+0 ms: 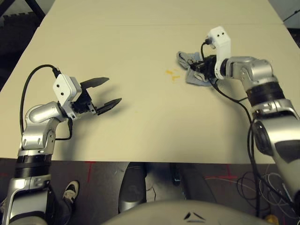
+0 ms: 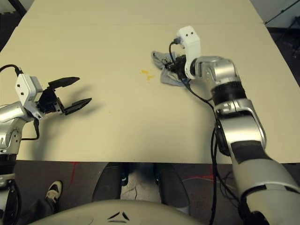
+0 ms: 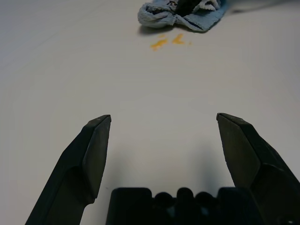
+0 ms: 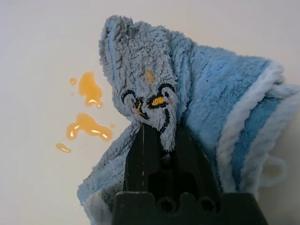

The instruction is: Wipe the water off the table with a rag.

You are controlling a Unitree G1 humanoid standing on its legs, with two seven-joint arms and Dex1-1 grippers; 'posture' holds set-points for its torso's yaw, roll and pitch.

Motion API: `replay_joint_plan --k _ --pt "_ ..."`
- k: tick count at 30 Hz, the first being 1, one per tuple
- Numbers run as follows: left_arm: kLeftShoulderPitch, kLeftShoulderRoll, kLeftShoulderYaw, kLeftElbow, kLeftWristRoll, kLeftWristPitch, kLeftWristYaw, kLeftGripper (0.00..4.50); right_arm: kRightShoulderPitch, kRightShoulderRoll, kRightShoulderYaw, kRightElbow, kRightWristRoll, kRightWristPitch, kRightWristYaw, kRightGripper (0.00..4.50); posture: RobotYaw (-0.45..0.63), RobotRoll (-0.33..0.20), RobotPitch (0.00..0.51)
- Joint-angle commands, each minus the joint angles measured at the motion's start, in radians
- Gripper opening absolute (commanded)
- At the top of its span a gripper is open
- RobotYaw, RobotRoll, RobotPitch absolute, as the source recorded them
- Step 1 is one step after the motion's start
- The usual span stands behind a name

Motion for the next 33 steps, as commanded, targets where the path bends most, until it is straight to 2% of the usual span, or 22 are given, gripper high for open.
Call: replay_joint_plan --k 1,9,17,21,33 --pt "0.028 0.017 0.008 -0.027 0.009 0.003 0.000 4.50 -0.009 0.078 0.033 0.056 -0.029 -0.028 0.051 0.06 0.29 0.000 0.215" --pt "0.043 0.021 0.009 -0.042 0.005 0.009 0.010 4.50 -0.001 0.223 0.046 0.009 -0.045 -0.006 0.075 0.06 0.30 0.000 0.223" --pt "0.029 0.014 -0.002 -0.027 0.009 0.005 0.013 4.50 0.093 0.287 0.097 -0.223 -0.026 0.113 0.146 0.06 0.29 0.000 0.221" --pt "0.024 0.009 -0.007 -0.021 0.011 0.002 0.012 4.50 0.118 0.259 0.094 -0.276 -0.037 0.139 0.135 0.06 0.28 0.000 0.220" --pt "-0.034 -0.003 -0.036 0.038 0.023 -0.017 -0.006 4.50 0.145 0.045 0.007 -0.390 -0.028 0.206 0.086 0.06 0.25 0.000 0.220"
